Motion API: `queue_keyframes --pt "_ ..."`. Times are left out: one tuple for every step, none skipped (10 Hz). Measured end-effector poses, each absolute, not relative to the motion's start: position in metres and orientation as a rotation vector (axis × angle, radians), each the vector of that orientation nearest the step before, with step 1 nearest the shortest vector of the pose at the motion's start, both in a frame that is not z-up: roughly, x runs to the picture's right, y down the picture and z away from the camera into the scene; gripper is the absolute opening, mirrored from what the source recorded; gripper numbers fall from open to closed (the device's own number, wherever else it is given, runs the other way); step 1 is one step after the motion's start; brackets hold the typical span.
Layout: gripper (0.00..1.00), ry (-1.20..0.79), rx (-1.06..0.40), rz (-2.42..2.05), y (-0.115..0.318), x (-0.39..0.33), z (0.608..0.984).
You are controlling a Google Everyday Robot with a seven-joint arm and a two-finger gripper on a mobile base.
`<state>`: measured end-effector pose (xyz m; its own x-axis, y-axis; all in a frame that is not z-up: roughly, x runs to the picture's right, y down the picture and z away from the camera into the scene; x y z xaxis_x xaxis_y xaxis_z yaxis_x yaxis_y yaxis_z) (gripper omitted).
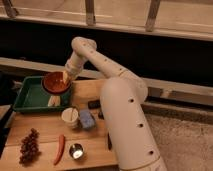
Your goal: Stack bowls into tray
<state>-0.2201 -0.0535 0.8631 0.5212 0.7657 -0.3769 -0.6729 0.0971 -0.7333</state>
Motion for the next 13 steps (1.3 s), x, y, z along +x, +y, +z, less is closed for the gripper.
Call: queue_keyframes --pt "0.00 -0.108 -1.016 1.060 -0.052 -0.231 0.870" --pt "0.00 -0.102 -1.009 1.052 -0.051 -0.240 0.877" --pt "0.00 -0.091 -1.001 1.042 -0.048 -0.247 0.883" --pt "0.00 -0.083 -0.994 1.036 -0.046 -0.256 0.891" --pt "0.00 -0.069 -0.989 1.034 -0.043 -0.261 0.900" --pt "0.00 -0.058 -0.984 1.037 -0.042 -0.262 0.906" --pt "0.03 -0.037 -0.979 1.040 -0.037 -0.260 0.914" --pt "0.14 -0.017 -0.972 1.049 -0.034 -0.258 0.923" --pt "0.23 -0.001 -0.970 1.057 -0.031 -0.256 0.930" --pt "0.32 0.009 -0.968 1.066 -0.030 -0.253 0.935" --pt "0.44 0.020 -0.966 1.080 -0.029 -0.249 0.941" --pt "0.54 0.024 -0.964 1.088 -0.030 -0.246 0.944" --pt "0.61 0.022 -0.963 1.092 -0.032 -0.245 0.944"
